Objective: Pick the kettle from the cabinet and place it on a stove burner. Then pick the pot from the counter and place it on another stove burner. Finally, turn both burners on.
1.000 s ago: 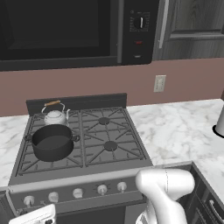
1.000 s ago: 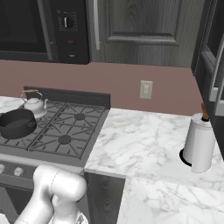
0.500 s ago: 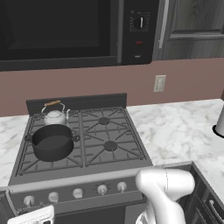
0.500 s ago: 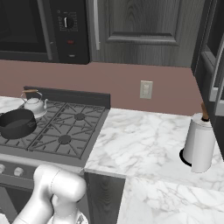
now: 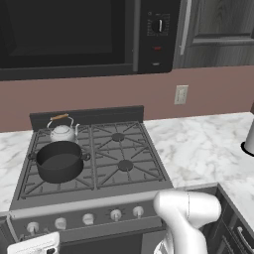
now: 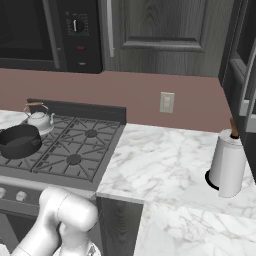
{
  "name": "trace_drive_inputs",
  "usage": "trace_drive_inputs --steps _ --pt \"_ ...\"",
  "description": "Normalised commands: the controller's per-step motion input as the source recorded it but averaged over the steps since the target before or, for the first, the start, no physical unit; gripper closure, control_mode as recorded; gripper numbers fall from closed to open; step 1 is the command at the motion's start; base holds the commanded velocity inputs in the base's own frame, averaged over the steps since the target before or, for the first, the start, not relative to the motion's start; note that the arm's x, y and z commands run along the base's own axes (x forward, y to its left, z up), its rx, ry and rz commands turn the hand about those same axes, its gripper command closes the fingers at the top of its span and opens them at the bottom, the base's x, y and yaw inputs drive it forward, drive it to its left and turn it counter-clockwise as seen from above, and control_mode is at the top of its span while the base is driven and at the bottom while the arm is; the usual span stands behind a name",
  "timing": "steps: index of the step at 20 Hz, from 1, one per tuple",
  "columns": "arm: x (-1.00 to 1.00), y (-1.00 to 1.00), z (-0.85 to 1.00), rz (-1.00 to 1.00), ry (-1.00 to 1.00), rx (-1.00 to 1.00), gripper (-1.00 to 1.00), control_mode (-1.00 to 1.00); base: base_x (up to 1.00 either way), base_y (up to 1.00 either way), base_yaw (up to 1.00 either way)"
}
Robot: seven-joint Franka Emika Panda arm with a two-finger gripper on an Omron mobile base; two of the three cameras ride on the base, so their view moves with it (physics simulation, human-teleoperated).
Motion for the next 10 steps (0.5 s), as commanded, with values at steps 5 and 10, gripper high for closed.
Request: trace_drive_inputs --steps 5,10 --pt "0.10 0.00 -0.17 0.00 0.01 0.01 -1.00 -1.00 0.00 0.00 0.00" --pt "0.12 0.01 -0.22 0.00 0.01 0.00 -1.00 -1.00 0.00 0.00 0.00"
